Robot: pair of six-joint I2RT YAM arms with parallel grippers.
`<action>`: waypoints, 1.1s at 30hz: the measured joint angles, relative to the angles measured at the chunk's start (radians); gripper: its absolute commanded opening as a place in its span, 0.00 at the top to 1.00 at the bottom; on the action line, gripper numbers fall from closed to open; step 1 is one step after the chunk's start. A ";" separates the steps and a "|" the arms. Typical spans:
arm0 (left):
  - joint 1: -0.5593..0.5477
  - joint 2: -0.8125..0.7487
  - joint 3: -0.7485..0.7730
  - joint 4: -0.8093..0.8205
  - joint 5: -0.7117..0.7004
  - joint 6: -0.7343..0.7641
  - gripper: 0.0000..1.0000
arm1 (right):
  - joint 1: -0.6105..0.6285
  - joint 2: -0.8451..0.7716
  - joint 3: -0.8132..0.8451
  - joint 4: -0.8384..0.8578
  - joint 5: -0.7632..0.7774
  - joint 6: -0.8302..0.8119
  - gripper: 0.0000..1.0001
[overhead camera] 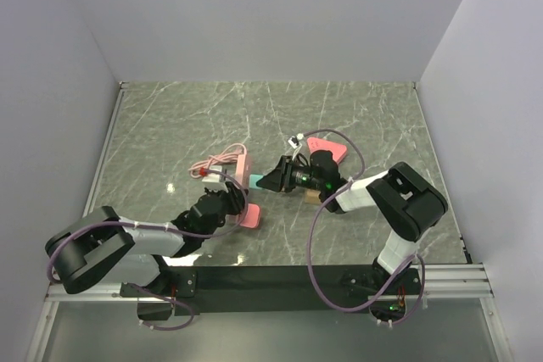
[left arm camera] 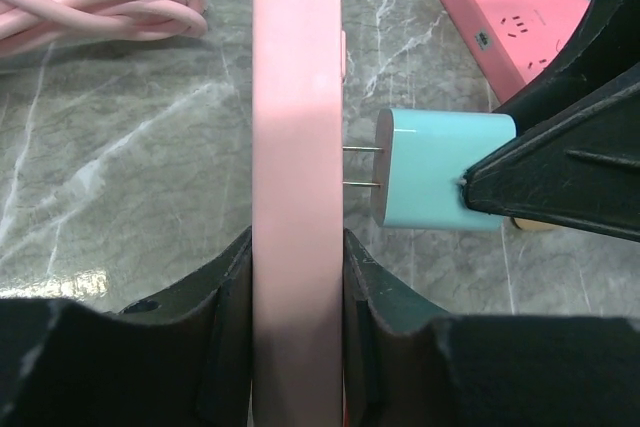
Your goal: Insert the plug
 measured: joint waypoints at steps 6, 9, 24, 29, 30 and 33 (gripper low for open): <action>0.002 -0.006 -0.004 0.002 0.028 0.002 1.00 | 0.000 -0.033 -0.013 0.001 0.000 -0.001 1.00; 0.002 -0.006 -0.006 0.003 0.045 -0.002 1.00 | 0.001 -0.049 -0.013 0.005 0.000 -0.001 1.00; 0.002 -0.059 -0.045 0.009 0.042 -0.003 1.00 | 0.020 -0.054 -0.010 -0.015 0.009 -0.004 1.00; 0.002 -0.071 -0.051 0.006 0.037 -0.003 1.00 | 0.028 -0.053 -0.008 -0.015 0.014 -0.004 1.00; 0.002 -0.071 -0.052 0.008 0.037 -0.003 0.99 | 0.028 -0.052 -0.007 -0.016 0.015 -0.004 1.00; 0.002 -0.071 -0.055 0.009 0.035 -0.003 1.00 | 0.032 -0.046 -0.002 -0.017 0.017 -0.004 1.00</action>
